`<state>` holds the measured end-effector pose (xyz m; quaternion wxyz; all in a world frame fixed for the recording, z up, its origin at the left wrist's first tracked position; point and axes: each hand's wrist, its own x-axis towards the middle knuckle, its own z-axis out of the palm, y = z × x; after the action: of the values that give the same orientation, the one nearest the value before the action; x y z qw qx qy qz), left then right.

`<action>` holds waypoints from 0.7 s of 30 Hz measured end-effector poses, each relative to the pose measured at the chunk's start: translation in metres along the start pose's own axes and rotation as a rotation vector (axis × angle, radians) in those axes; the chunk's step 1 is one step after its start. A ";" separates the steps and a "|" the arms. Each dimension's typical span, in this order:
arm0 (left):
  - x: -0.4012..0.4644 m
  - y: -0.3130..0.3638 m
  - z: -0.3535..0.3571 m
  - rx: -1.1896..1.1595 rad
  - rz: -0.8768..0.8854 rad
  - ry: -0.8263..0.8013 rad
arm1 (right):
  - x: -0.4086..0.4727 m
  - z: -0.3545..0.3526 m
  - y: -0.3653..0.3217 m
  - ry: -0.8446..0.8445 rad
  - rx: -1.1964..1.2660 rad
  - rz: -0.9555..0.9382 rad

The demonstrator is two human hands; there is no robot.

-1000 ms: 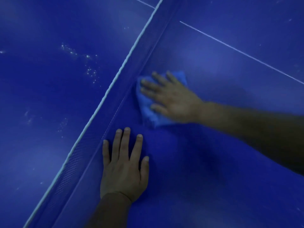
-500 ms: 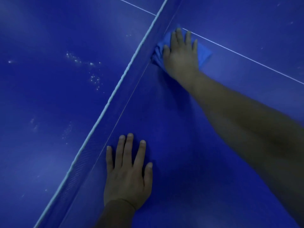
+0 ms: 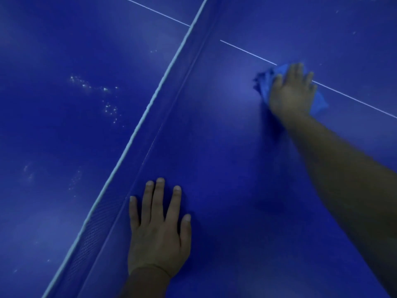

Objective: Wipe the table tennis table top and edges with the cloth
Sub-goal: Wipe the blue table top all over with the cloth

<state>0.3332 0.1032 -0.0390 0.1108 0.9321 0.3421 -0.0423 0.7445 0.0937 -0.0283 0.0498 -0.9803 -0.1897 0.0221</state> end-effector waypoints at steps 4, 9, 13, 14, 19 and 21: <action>0.000 0.001 0.000 0.000 -0.008 -0.016 | -0.015 -0.001 -0.002 -0.017 0.055 0.248; 0.000 0.002 0.002 0.030 -0.009 0.012 | -0.049 0.017 -0.123 -0.087 0.011 -0.352; 0.000 0.002 0.000 0.027 -0.011 0.025 | -0.034 0.010 -0.075 -0.128 -0.025 -0.421; 0.000 0.002 0.000 0.023 -0.015 0.029 | -0.023 0.008 -0.040 -0.092 -0.042 -0.349; 0.000 0.003 0.000 0.003 -0.022 0.032 | -0.001 -0.014 0.137 0.020 -0.017 0.207; 0.000 0.004 0.000 -0.003 -0.022 0.034 | -0.007 -0.016 0.137 0.021 0.042 0.397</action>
<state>0.3361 0.1004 -0.0379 0.1058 0.9288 0.3542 -0.0270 0.7902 -0.0370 -0.0272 0.0668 -0.9974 0.0081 0.0254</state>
